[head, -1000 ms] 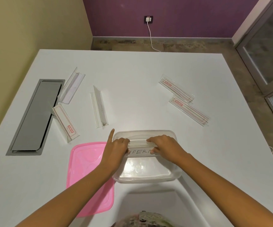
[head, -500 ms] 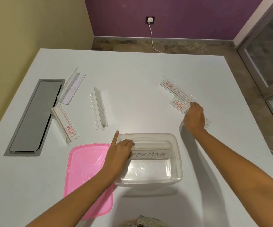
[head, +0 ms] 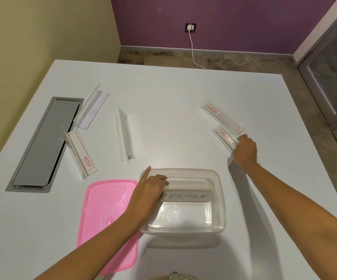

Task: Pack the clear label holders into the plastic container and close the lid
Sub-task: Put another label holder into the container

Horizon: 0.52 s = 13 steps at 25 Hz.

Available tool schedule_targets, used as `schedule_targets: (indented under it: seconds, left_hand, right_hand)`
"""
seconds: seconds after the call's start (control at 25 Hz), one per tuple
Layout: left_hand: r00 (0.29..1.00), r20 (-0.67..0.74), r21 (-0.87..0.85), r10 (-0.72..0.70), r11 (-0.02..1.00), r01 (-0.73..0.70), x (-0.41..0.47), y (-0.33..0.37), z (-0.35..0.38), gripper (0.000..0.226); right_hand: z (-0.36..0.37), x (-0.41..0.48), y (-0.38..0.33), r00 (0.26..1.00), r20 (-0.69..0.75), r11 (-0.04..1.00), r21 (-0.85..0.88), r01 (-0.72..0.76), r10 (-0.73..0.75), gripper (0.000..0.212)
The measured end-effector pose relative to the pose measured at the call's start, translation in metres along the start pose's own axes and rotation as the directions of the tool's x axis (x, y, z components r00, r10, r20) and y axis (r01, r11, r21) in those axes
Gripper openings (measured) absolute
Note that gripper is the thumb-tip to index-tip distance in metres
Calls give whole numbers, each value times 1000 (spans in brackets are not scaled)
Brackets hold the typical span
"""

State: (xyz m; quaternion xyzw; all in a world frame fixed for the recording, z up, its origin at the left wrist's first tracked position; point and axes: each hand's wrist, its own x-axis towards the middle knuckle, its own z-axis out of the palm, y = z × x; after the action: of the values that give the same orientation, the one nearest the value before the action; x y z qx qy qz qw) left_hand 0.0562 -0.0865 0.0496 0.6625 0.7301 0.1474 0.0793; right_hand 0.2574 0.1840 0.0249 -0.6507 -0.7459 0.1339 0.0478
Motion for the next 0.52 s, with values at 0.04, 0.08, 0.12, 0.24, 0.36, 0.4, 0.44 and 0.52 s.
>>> schedule_targets:
  seconds: [0.04, 0.08, 0.12, 0.24, 0.36, 0.4, 0.44, 0.52]
  left_hand:
    - [1000, 5, -11, 1, 1000, -1, 0, 1, -2, 26]
    - [1000, 8, -21, 2, 1000, -2, 1, 1, -4, 24]
    - [1000, 4, -28, 6, 1000, -6, 1, 2, -6, 21]
    - [999, -45, -61, 21, 998, -23, 2, 6, -11, 10]
    - [995, -97, -106, 13, 994, -23, 5, 8, -17, 6]
    - [994, -111, -112, 8, 994, -20, 6, 8, -20, 6]
    - [992, -129, -121, 0, 993, -16, 8, 7, -23, 8]
    - [986, -163, -150, -18, 989, -7, 11, 4, -29, 18]
  right_hand:
    - [-2, -2, -2, 1000, -4, 999, 34, -18, 18, 35]
    - [-4, -4, -5, 999, 5, 997, 71, -41, 40, 35]
    - [-6, -7, -8, 998, 30, 992, 112, -66, 63, 37]
    - [-22, -21, -14, 969, 234, 940, 305, -154, 83, 67]
    - [-41, -44, -18, 913, 408, 831, 516, -209, -24, 66]
    - [-47, -51, -19, 897, 434, 791, 577, -203, -86, 49]
    - [-51, -59, -20, 879, 451, 755, 628, -188, -156, 35]
    - [-60, -73, -25, 831, 470, 690, 707, -154, -297, 27]
